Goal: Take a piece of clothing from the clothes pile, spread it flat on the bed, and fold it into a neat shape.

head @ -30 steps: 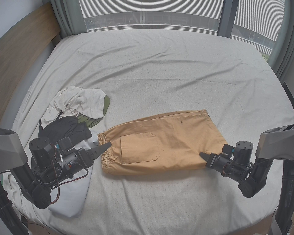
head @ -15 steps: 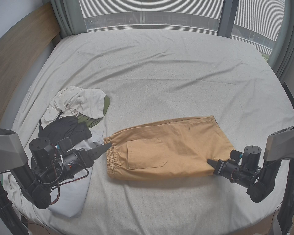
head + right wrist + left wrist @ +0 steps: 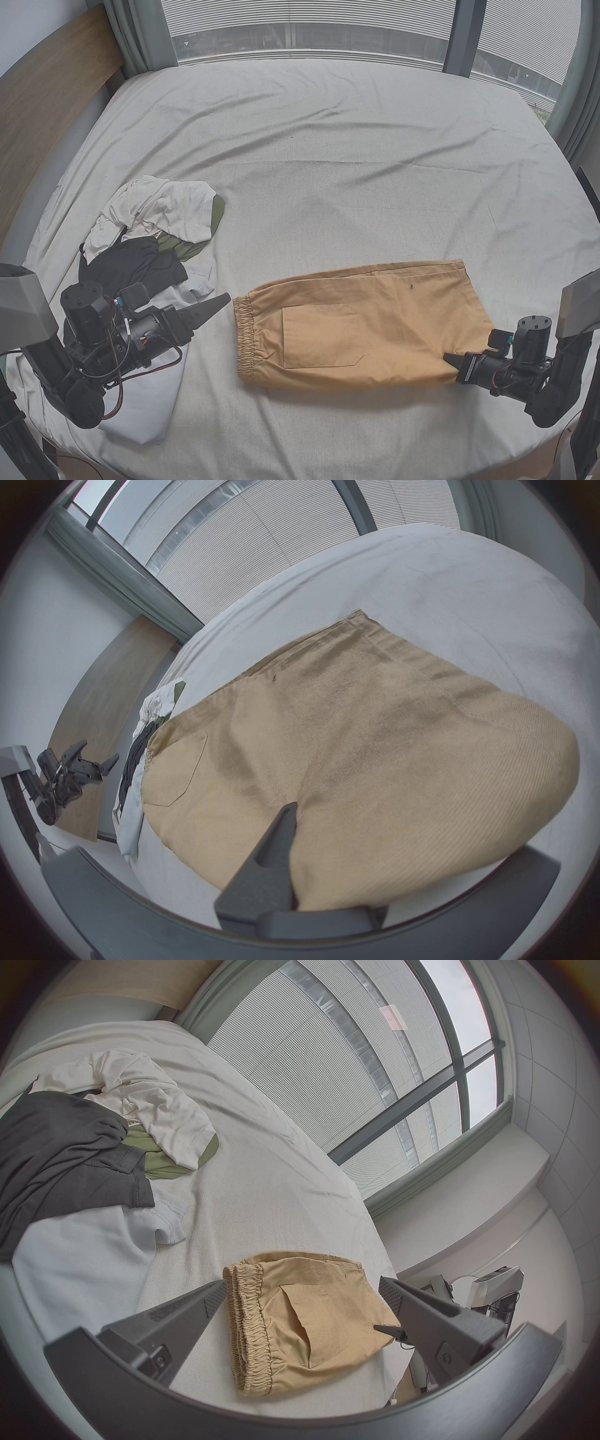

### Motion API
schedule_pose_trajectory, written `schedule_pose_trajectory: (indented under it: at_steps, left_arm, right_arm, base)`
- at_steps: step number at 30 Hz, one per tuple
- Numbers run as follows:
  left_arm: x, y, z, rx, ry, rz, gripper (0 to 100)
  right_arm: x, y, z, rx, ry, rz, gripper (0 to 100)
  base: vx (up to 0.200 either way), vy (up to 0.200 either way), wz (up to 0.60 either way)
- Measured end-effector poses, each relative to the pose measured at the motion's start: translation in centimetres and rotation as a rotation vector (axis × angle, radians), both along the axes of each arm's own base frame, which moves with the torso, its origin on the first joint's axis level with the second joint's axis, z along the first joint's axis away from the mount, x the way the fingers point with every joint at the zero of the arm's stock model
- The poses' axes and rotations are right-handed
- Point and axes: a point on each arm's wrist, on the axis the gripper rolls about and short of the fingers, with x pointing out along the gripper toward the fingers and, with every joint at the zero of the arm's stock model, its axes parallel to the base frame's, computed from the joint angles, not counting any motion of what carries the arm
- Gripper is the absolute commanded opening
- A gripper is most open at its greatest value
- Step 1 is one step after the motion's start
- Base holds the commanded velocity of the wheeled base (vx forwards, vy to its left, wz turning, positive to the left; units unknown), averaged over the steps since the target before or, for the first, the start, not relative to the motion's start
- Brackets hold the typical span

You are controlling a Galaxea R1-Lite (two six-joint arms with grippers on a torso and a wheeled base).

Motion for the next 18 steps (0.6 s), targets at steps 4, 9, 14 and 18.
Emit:
schedule_pose_trajectory:
  at_steps: [4, 9, 14, 18]
  left_arm:
    - [-0.07, -0.07, -0.04, 0.001, 0.002, -0.003, 100]
    - [-0.10, -0.09, -0.06, 0.001, 0.004, -0.004, 100]
    - [-0.08, -0.07, -0.05, 0.001, 0.003, -0.003, 100]
    - [-0.07, -0.05, -0.04, 0.001, 0.002, -0.002, 100]
  right_arm:
    - [-0.95, -0.30, -0.18, -0.020, 0.030, 0.004, 0]
    - [-1.22, -0.60, -0.27, -0.025, 0.043, -0.006, 0]
    - [-1.28, -0.73, -0.41, -0.032, 0.053, -0.010, 0]
    - [-1.28, -0.74, -0.60, -0.035, 0.063, -0.012, 0]
  base:
    - [0.000, 0.000, 0.00]
    - [0.000, 0.000, 0.00]
    - [0.000, 0.000, 0.00]
    - [0.000, 0.000, 0.00]
